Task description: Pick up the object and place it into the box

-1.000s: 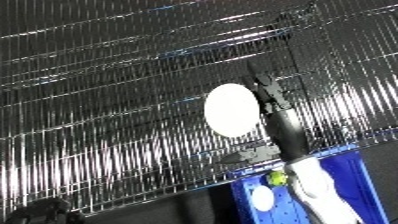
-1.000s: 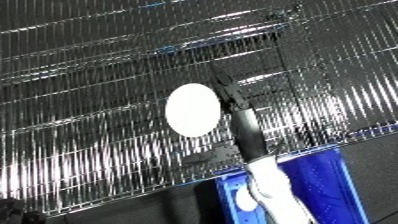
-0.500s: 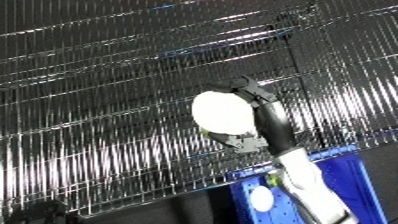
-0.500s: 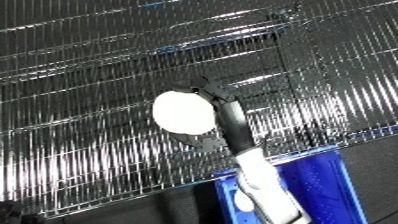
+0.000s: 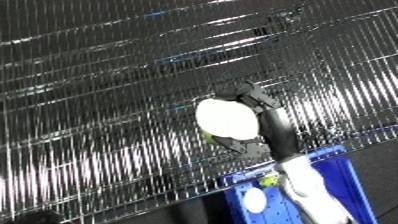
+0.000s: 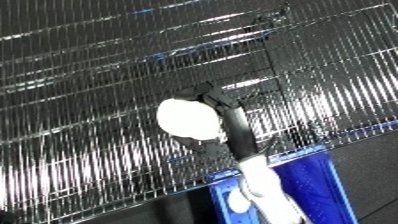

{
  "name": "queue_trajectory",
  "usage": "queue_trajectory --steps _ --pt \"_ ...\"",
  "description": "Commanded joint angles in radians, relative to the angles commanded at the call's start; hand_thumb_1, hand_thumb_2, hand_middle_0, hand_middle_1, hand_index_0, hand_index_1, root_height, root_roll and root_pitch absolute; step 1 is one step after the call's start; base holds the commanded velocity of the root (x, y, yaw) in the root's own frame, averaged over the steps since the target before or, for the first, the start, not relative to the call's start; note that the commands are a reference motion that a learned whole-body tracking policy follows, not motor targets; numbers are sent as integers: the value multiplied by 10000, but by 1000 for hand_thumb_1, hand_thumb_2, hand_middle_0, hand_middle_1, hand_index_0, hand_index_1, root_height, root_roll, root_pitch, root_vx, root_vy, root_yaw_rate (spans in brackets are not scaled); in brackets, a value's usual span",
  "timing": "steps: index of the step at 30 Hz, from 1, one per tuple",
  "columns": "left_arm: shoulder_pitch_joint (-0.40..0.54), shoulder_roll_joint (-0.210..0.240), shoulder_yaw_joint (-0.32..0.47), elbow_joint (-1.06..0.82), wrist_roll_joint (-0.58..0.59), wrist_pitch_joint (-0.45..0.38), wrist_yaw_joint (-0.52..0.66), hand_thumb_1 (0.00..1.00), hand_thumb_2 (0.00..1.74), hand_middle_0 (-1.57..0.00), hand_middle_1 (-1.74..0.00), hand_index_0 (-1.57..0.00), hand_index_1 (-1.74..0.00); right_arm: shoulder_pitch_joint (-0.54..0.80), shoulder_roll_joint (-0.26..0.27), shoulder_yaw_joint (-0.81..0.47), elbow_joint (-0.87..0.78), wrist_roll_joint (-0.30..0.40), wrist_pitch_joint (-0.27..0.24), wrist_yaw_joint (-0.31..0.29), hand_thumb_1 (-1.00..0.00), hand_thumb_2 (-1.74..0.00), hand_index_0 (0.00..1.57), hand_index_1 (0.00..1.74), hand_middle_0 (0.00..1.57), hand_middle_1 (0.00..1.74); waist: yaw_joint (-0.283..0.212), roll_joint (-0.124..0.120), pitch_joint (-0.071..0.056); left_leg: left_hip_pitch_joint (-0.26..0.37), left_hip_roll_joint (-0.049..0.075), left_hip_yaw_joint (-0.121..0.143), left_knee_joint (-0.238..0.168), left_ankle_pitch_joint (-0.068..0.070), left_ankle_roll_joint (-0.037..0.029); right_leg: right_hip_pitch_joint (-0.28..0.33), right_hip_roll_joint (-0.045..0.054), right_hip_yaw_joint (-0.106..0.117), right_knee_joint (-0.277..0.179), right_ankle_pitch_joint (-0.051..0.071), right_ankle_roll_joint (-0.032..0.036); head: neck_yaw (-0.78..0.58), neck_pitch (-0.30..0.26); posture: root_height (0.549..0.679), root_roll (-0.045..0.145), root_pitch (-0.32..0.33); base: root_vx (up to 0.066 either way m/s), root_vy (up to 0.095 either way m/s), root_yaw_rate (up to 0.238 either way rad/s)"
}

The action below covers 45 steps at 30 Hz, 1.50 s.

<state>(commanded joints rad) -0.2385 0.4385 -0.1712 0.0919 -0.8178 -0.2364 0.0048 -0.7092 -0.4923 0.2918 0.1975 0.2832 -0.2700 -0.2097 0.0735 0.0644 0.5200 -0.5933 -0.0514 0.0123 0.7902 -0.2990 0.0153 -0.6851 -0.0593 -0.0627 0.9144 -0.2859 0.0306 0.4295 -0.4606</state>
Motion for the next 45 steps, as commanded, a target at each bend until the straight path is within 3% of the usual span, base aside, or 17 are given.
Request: queue_trajectory --steps 6,11,17,22,27,33,38,42,45 --pt "193 -27 364 196 160 -27 -100 1000 1740 -1570 -1740 -1570 -1740 1023 -18 -635 -1164 -460 -222 -110 -750 -1305 1178 1305 1178 1305 -344 -215 0 748 211 45 -450 32 -84 794 4 141 -717 185 88 98 -227 627 61 73 -20 -34 -184" --pt "366 -18 717 260 229 67 -219 1000 1740 -1570 -1740 -1570 -1740 1862 -268 -1248 -1925 -629 -368 -214 -750 -1305 1178 1305 1178 1305 -605 -353 -39 1134 338 166 -357 -168 -74 1246 28 242 -907 177 104 236 -456 631 62 50 -15 -23 -192" --pt "908 -37 1082 244 183 137 -445 1000 1740 -1570 -1740 -1570 -1740 3464 -367 -2003 -2662 -485 -487 -458 -750 -1305 1178 1305 1178 1305 -923 -464 -336 1682 450 374 -323 -470 6 1809 105 390 -1183 109 118 566 -740 637 63 32 12 -3 -223" --pt "1472 -71 1392 139 130 212 -633 1000 1740 -1570 -1740 -1570 -1740 4978 -228 -2678 -3027 -114 -885 -854 -750 -1305 1178 1305 1178 1305 -1194 -519 -593 2131 562 506 -499 -555 58 2253 113 537 -1436 66 128 1240 -713 642 65 21 23 -3 -195" --pt "1902 -168 1554 186 -1 45 -630 1000 1740 -1570 -1740 -1570 -1740 6000 -62 -3258 -3082 140 -1375 -1282 -750 -1305 1178 1305 1178 1305 -1566 -474 -701 2425 646 722 -604 -628 87 2456 162 692 -1538 16 111 1915 -615 644 70 14 7 47 -204" --pt "2147 -349 1656 318 -321 -281 -640 1000 1740 -1570 -1740 -1570 -1740 6787 -174 -3816 -2605 536 -1457 -1085 -750 -1305 1178 1305 1178 1305 -2055 -241 -759 2785 635 1003 -900 -571 43 2549 203 948 -1716 3 85 3019 -1160 646 82 12 3 119 -190" --pt "2306 -548 1632 455 -542 -668 -637 1000 1740 -1570 -1740 -1570 -1740 7442 -299 -4053 -1776 924 -1625 -598 -750 -1305 1178 1305 1178 1305 -2419 -34 -703 3066 595 1181 -1156 -337 -53 2680 205 1146 -1979 49 72 3640 -1555 648 92 8 9 130 -133" --pt "2376 -614 1587 537 -681 -858 -643 1000 1740 -1570 -1740 -1570 -1740 7744 -356 -4134 -1165 1329 -1856 -325 -750 -1305 1178 1305 1178 1305 -2576 71 -674 3170 524 1241 -1286 -326 -60 2684 226 1245 -2068 63 65 3946 -1752 649 95 10 -10 68 -52" --pt "2354 -645 1519 658 -768 -998 -701 1000 1740 -1570 -1740 -1570 -1740 7811 -425 -4186 -592 1719 -2168 -232 -600 -1044 942 1044 942 1044 -2629 137 -675 3234 448 1249 -1358 -358 -44 2704 234 1292 -2131 80 61 4129 -1785 649 97 11 -17 40 -13"
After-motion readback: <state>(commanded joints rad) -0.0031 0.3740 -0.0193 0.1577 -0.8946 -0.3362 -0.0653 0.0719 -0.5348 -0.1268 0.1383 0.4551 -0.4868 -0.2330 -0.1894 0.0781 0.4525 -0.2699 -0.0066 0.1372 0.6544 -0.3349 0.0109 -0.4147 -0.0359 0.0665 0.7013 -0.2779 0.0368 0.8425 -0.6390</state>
